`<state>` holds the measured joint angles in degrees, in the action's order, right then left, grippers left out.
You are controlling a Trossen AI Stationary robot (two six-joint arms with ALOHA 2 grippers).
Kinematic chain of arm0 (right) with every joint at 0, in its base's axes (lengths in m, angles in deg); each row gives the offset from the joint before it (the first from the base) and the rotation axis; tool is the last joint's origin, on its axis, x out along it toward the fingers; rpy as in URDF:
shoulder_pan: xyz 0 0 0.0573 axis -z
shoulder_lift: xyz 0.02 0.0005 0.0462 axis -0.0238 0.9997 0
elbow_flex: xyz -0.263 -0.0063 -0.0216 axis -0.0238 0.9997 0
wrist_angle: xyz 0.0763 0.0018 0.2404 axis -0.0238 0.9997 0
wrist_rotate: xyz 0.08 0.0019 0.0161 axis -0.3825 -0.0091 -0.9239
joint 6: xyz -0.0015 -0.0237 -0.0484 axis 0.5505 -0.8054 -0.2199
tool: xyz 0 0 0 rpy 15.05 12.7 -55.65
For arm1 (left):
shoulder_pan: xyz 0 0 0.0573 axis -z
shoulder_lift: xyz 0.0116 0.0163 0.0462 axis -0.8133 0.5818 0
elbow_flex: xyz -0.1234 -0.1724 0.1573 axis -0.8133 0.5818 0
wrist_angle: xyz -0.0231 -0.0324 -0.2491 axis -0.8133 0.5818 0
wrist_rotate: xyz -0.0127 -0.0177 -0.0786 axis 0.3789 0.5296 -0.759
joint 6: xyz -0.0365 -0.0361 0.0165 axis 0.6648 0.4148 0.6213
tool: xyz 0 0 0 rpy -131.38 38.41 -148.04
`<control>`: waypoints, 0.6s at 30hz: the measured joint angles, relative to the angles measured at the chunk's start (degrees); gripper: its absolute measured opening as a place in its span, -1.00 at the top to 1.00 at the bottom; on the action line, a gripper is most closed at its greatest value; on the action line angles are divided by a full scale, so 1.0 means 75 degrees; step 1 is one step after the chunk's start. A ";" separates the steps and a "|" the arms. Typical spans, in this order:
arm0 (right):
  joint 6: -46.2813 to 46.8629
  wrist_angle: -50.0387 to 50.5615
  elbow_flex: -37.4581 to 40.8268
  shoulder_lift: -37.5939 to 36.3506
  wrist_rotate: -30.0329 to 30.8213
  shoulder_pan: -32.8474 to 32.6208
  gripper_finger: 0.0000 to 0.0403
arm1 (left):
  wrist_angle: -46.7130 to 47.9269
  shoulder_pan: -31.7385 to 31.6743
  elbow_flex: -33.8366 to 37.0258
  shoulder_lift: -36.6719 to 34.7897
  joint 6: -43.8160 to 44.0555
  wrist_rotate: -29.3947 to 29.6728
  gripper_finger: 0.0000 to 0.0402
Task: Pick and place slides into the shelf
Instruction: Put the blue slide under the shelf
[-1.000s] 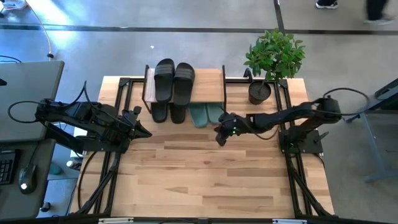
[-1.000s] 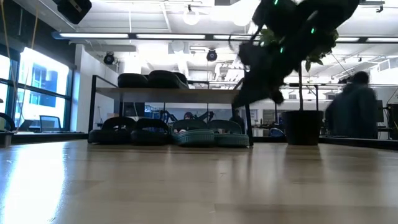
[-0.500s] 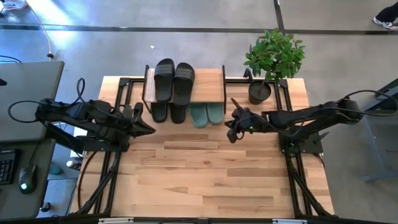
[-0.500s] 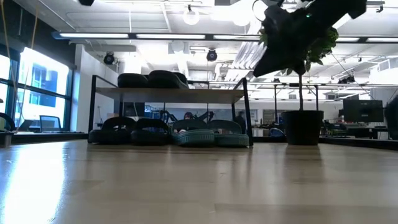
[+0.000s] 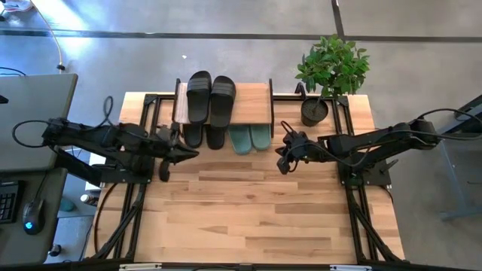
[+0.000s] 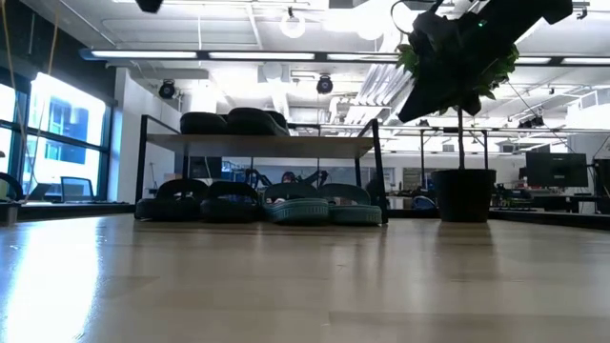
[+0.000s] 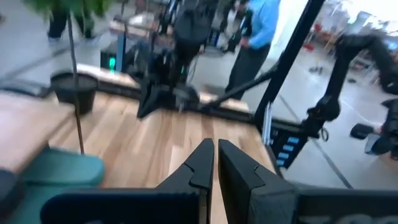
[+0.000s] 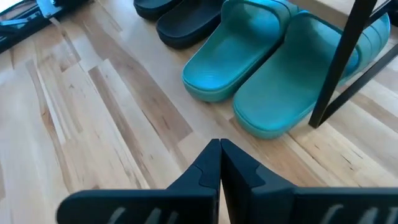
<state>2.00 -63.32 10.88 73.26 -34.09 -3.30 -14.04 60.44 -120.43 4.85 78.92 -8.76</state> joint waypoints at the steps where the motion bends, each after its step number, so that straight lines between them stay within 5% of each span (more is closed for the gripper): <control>1: 0.0000 0.0000 0.0000 0.0000 0.0012 0.0000 1.00 | 0.0008 0.0000 0.0000 0.0129 0.0092 0.0000 0.94; 12: 0.0056 0.0087 0.0000 0.0000 0.0027 -0.0003 1.00 | -0.0464 0.0032 -0.0015 0.1973 0.0735 -0.0615 0.94; 18: 0.0362 0.0682 0.0000 0.0002 0.0302 -0.0003 1.00 | -0.0505 0.0260 -0.0008 0.3631 0.0794 -0.0018 0.94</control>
<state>4.72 -58.21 10.88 73.27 -31.83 -3.32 -17.83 62.39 -120.48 32.08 84.88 -8.89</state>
